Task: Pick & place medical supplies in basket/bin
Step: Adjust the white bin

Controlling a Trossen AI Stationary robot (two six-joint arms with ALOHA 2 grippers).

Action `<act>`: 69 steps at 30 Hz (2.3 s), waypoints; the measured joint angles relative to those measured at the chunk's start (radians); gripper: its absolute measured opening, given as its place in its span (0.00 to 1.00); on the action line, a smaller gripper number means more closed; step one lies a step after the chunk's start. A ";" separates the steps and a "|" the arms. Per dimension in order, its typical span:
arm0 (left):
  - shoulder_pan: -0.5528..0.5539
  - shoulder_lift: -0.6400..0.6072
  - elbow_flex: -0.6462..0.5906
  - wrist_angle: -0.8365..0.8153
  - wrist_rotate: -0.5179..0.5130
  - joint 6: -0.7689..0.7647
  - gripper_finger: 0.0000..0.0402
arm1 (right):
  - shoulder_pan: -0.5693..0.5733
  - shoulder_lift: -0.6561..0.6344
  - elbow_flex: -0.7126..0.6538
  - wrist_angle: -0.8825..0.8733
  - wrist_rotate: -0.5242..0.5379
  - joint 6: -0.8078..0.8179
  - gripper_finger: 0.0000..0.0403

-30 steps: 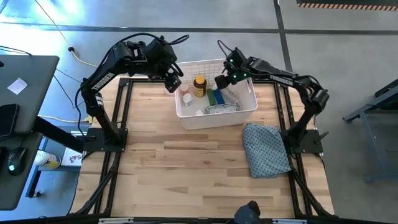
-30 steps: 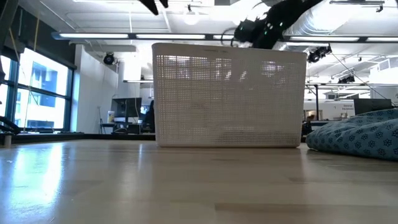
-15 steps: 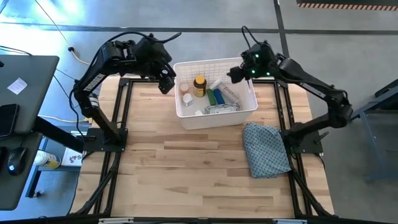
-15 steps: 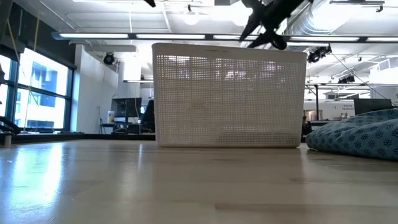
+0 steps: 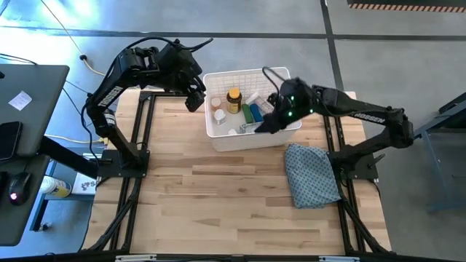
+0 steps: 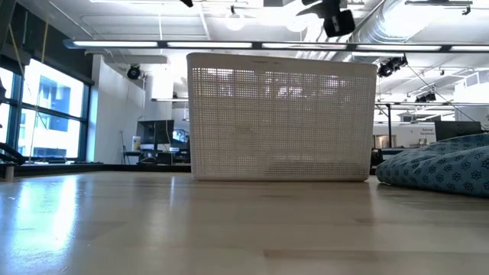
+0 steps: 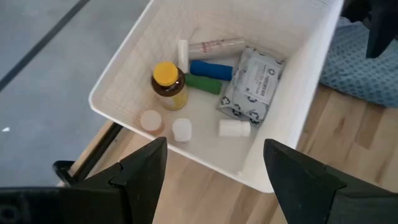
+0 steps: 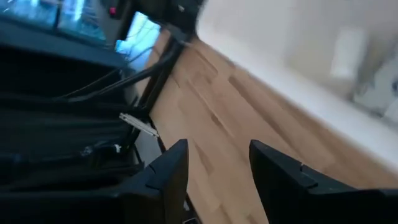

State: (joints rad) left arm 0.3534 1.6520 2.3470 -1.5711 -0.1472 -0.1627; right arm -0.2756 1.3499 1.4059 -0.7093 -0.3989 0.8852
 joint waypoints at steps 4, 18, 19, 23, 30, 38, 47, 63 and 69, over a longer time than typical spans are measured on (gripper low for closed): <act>0.000 0.000 0.000 0.000 0.009 0.000 0.74 | 0.084 0.013 0.000 -0.071 0.108 0.153 0.40; 0.000 0.000 0.000 0.000 0.022 0.002 0.74 | 0.183 0.269 0.003 -0.079 0.341 0.297 0.40; 0.000 0.000 0.000 0.000 0.033 0.002 0.74 | 0.185 0.281 0.002 -0.045 0.345 0.306 0.40; 0.000 0.000 0.000 0.000 0.061 0.002 0.74 | 0.188 0.324 -0.007 0.027 0.403 0.317 0.40; -0.001 0.000 0.000 0.000 0.069 0.002 0.74 | 0.181 0.371 -0.002 0.089 0.407 0.311 0.40; -0.001 0.000 0.000 0.000 0.070 0.004 0.74 | 0.166 0.387 -0.002 0.115 0.420 0.291 0.40; -0.001 0.000 0.000 0.000 0.071 0.005 0.74 | 0.141 0.386 -0.001 0.117 0.466 0.232 0.40; -0.001 0.000 0.000 0.000 0.094 0.002 0.74 | 0.185 0.385 -0.001 0.116 0.370 0.252 0.40; -0.001 0.000 0.000 0.000 0.095 0.001 0.74 | 0.203 0.358 -0.002 0.134 0.376 0.255 0.40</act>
State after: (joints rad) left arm 0.3527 1.6520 2.3473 -1.5711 -0.0522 -0.1613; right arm -0.0722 1.7075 1.4040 -0.5750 -0.0231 1.1400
